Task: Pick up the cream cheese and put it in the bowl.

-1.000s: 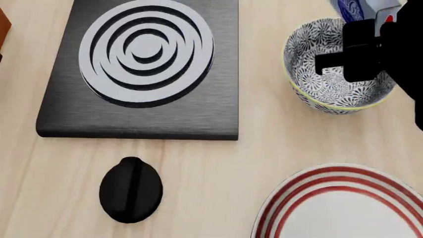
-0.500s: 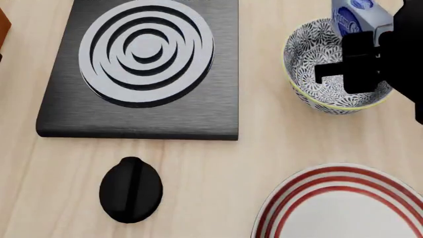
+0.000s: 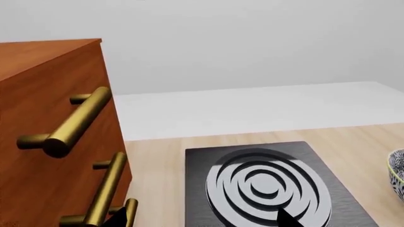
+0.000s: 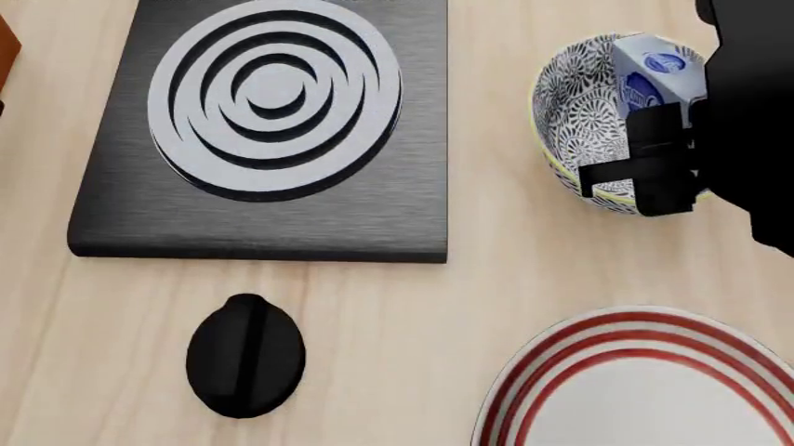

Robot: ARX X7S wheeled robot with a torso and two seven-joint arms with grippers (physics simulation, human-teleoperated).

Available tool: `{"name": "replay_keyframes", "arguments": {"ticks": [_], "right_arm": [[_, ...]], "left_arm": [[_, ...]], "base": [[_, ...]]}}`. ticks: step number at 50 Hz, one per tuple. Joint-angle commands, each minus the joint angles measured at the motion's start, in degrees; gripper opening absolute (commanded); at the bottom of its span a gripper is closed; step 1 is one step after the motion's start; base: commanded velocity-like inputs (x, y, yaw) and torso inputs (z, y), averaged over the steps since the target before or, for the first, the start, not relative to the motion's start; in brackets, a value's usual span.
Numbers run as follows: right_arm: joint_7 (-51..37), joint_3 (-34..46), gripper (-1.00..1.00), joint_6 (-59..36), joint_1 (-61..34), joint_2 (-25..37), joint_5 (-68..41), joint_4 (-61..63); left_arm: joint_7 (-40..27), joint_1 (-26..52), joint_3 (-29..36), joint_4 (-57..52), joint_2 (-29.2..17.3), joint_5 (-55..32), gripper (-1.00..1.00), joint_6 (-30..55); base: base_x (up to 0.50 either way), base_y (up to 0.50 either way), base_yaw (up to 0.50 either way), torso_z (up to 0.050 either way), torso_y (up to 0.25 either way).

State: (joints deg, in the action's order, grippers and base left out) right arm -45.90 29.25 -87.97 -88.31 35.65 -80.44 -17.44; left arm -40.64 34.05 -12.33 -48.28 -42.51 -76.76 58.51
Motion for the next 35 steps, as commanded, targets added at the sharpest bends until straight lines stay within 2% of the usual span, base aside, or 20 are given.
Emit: {"name": "replay_keyframes", "arguments": {"ticks": [1,19,35], "right_arm": [[-1.6,3.0,-1.00,0.8,-1.3,0.7,-1.6,-0.9],[3.7,8.0,-1.00,5.2,-0.8,0.3,1.9,-1.7],[4.9,10.0,-1.00,6.4,-1.9,-0.3,3.5,-3.3]], "left_arm": [[-0.7,0.7,0.5,-0.1,-0.2,-0.7,1.00,0.0],[0.2,-0.6,0.7,-0.4,0.0,1.0,1.00,-0.9],[1.3,-1.8,0.8,0.0,-0.1,2.2,1.00,-1.7]], "base": [[0.00,0.00,0.00,0.000,0.000],[0.00,0.00,0.00,0.000,0.001],[0.00,0.00,0.00,0.000,0.001]]}}
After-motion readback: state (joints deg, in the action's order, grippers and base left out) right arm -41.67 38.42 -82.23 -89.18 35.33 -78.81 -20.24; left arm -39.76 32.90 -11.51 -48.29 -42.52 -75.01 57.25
